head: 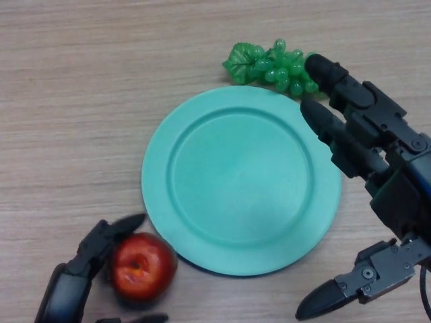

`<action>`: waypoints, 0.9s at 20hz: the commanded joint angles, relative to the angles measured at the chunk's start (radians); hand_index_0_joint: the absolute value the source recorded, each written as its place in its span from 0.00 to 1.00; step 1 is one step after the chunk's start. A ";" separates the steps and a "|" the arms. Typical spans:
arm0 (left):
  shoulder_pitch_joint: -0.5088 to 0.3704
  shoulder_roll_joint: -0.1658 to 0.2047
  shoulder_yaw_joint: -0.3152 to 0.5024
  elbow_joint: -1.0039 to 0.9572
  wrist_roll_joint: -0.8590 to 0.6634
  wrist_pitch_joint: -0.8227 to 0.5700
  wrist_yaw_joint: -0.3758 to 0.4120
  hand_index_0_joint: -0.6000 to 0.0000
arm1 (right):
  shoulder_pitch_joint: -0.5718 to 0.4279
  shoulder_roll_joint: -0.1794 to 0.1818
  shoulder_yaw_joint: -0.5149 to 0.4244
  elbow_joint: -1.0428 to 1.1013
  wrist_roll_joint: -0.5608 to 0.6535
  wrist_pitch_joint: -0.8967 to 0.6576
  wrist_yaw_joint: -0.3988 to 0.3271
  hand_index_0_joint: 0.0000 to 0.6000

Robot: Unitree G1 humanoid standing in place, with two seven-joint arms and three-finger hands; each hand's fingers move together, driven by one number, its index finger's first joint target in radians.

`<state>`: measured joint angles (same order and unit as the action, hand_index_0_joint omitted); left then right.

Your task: Pick up the red apple and place it on the plate

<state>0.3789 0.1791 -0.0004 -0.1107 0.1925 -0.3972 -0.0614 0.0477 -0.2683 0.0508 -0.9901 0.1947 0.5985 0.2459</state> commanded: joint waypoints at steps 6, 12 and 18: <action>0.042 0.019 0.008 -0.316 -0.108 -0.104 -0.010 0.00 | -0.010 -0.011 -0.034 -0.057 0.021 -0.175 -0.007 0.00; -0.286 0.028 -0.007 -0.355 -0.026 0.072 0.005 0.00 | -0.052 -0.012 -0.077 -0.057 0.051 -0.165 -0.017 0.00; -0.501 0.017 -0.073 -0.105 0.017 0.143 -0.019 0.00 | -0.059 0.017 -0.105 -0.051 0.037 -0.173 0.009 0.00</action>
<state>-0.0923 0.1817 -0.1152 -0.1623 0.1899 -0.1153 -0.0943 0.0030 -0.2473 -0.0284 -0.9920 0.1979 0.5880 0.2467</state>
